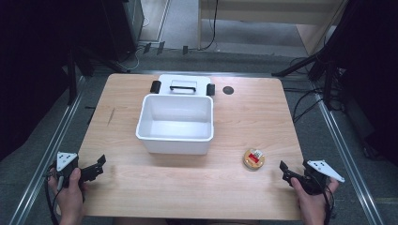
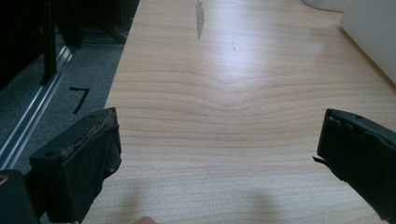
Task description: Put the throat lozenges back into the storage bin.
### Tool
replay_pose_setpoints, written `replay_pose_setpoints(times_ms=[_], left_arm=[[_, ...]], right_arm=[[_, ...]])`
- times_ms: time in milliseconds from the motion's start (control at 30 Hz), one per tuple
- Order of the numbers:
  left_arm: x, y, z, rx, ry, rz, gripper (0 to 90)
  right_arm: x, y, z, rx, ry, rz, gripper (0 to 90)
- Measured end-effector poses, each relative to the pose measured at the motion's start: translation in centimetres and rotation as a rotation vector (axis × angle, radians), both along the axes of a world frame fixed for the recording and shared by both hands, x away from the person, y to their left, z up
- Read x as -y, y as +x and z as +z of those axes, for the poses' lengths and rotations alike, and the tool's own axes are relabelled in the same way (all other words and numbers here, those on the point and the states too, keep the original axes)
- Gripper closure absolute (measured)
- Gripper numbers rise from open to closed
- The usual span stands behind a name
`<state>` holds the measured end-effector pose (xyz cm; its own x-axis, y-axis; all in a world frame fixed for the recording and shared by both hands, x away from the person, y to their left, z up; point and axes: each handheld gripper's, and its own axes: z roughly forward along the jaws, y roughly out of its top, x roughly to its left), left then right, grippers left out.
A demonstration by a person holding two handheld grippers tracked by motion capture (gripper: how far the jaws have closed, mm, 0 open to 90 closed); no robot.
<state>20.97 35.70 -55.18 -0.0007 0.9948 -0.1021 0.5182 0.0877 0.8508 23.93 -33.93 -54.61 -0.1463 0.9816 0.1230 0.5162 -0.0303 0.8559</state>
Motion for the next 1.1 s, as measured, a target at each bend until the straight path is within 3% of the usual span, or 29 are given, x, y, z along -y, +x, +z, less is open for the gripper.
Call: replay_pose_setpoints(times_ms=[133, 300, 333, 433, 467, 533, 667, 800, 833, 867, 900, 933, 967, 1000, 1100], left_arm=[[0.0, 0.0, 0.0, -0.003, -0.001, -0.002, 0.0], [0.0, 0.1, 0.0, -0.008, -0.003, -0.002, 0.0], [0.0, 0.1, 0.0, -0.008, -0.004, -0.001, 0.0], [-0.1, 0.1, 0.0, -0.008, -0.007, -0.002, 0.0], [-0.1, 0.1, 0.0, -0.005, -0.011, -0.002, 0.0], [-0.1, 0.1, 0.0, -0.004, -0.014, -0.002, 0.0], [-0.2, 0.1, 0.0, -0.010, -0.016, -0.003, 0.0], [-0.3, 0.1, 0.0, -0.012, -0.017, -0.001, 0.0], [-0.3, 0.1, 0.0, -0.013, -0.018, -0.001, 0.0], [-0.3, 0.1, 0.0, -0.012, -0.021, 0.000, 0.0], [-0.3, 0.1, 0.0, -0.012, -0.021, 0.000, 0.0], [-0.3, 0.1, 0.0, -0.010, -0.024, -0.001, 0.0], [-0.3, 0.1, 0.0, -0.010, -0.024, -0.001, 0.0], [-0.3, 0.1, 0.0, -0.010, -0.025, 0.000, 0.0], [-0.4, 0.1, -0.1, -0.009, -0.029, -0.002, 0.0]], right_arm=[[-0.8, 0.2, 0.0, -0.034, -0.057, 0.028, 9.0], [-1.5, 0.3, 0.2, -0.074, -0.072, 0.065, 9.0], [-1.8, 0.6, 0.6, -0.104, -0.061, 0.092, 9.0], [-1.9, 0.9, 1.0, -0.130, -0.073, 0.101, 9.1], [-2.0, 1.4, 1.4, -0.165, -0.075, 0.108, 9.1], [-2.0, 1.6, 1.6, -0.173, -0.083, 0.115, 9.1], [-2.9, 2.5, 2.9, -0.275, -0.148, 0.191, 9.1], [-4.1, 3.1, 4.0, -0.370, -0.252, 0.276, 9.0], [-4.1, 3.1, 4.0, -0.370, -0.252, 0.276, 9.0], [-4.8, 3.4, 4.3, -0.415, -0.298, 0.316, 9.0], [-4.8, 3.4, 4.3, -0.415, -0.298, 0.316, 9.0], [-5.5, 3.8, 4.6, -0.452, -0.342, 0.350, 9.0], [-5.5, 3.8, 4.6, -0.452, -0.342, 0.350, 9.0], [-6.2, 4.1, 4.9, -0.495, -0.379, 0.376, 9.0], [-6.9, 4.5, 5.1, -0.534, -0.415, 0.402, 9.0]])
